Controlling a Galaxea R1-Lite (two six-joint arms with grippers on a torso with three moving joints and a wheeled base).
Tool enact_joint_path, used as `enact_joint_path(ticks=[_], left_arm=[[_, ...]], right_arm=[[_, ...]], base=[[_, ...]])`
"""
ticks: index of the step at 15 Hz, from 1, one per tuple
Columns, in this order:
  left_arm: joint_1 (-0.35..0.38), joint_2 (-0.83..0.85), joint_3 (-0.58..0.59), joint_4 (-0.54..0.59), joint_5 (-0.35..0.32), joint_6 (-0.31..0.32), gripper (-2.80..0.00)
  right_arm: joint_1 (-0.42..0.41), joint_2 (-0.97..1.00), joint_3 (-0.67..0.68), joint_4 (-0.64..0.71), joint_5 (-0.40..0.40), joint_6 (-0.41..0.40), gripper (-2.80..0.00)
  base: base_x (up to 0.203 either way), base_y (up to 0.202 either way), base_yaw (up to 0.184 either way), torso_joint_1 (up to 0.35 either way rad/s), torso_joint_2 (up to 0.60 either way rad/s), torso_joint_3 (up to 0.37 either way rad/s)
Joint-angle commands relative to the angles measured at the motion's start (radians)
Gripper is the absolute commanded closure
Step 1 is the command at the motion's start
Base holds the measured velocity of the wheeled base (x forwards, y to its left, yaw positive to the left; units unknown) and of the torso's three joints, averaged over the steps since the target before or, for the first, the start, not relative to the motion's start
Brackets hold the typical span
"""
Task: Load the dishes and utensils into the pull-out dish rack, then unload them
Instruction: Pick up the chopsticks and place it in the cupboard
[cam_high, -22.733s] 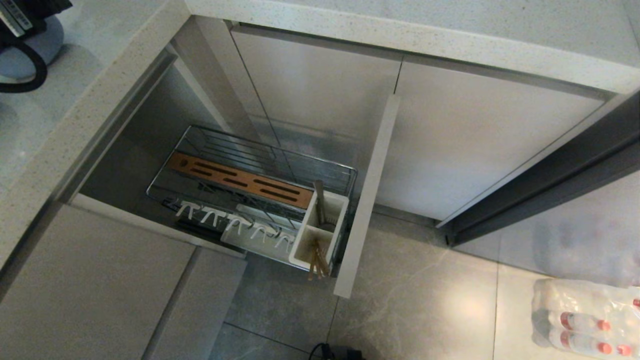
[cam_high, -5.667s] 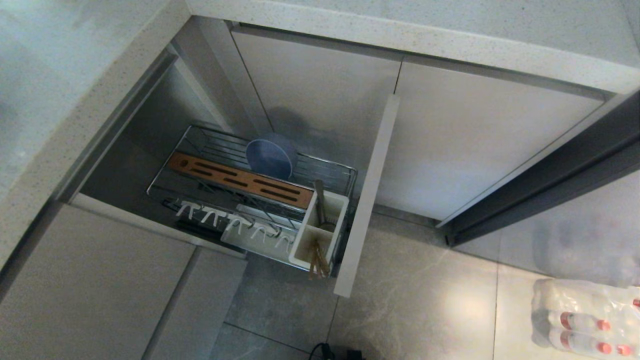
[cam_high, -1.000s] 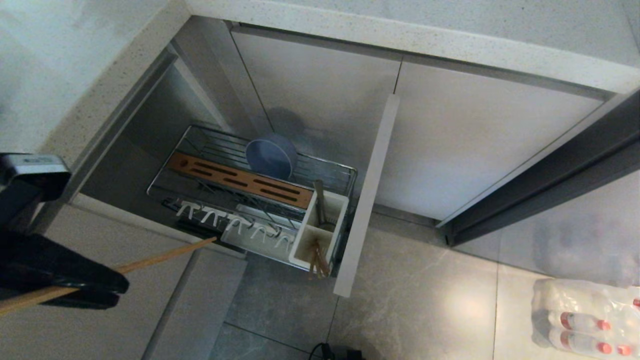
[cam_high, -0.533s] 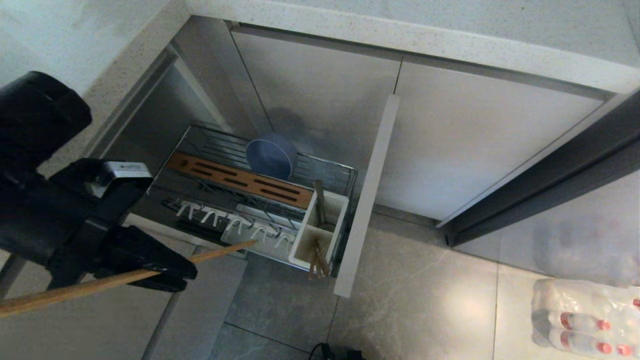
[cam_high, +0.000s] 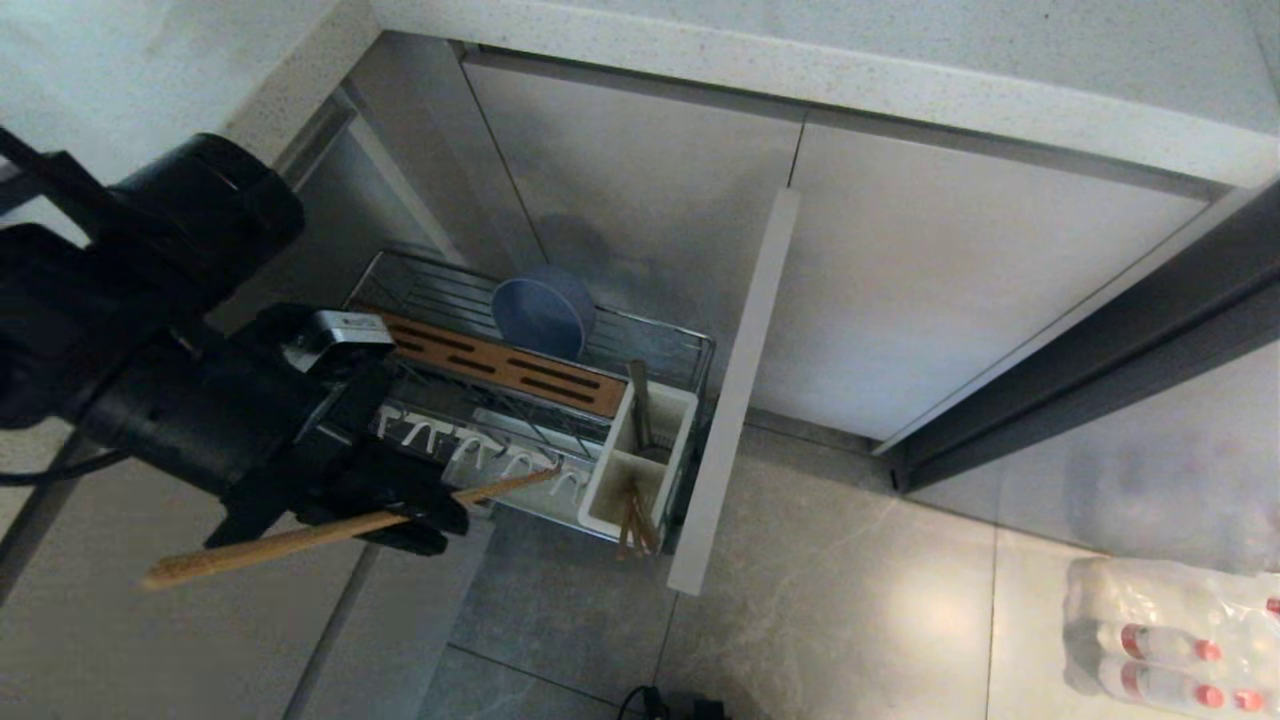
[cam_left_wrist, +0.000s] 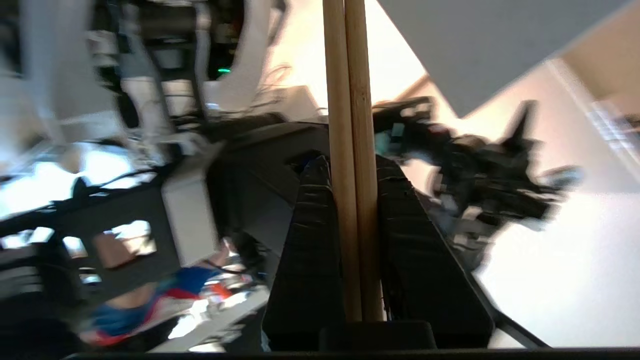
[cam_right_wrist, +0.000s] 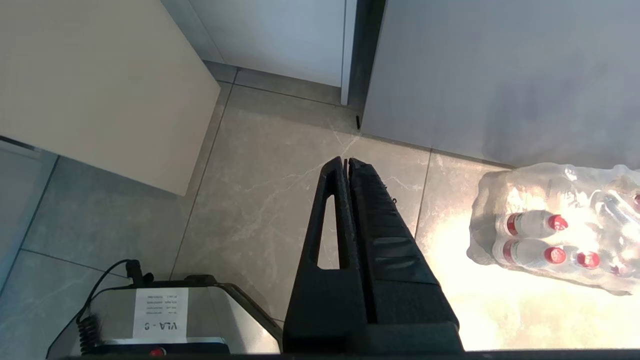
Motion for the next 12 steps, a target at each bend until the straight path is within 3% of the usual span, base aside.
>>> enact_joint_path(ticks=[1,8,12], left_arm=[[-0.052,0.028,-0.012,0.003,0.042,-0.006,0.00],[-0.187,0.128,-0.032,-0.095,0.276,-0.035,0.00],[-0.210,0.186,-0.037,-0.127,0.301,-0.042,0.00]], right_arm=[[0.000,0.002,0.000,0.000,0.000,0.000,0.00],[0.000,0.002,0.000,0.000,0.000,0.000,0.00],[0.000,0.002,0.000,0.000,0.000,0.000,0.00]], base=[[0.000,0.000,0.000,0.000,0.00,0.000],[0.000,0.000,0.000,0.000,0.00,0.000],[0.000,0.000,0.000,0.000,0.00,0.000]])
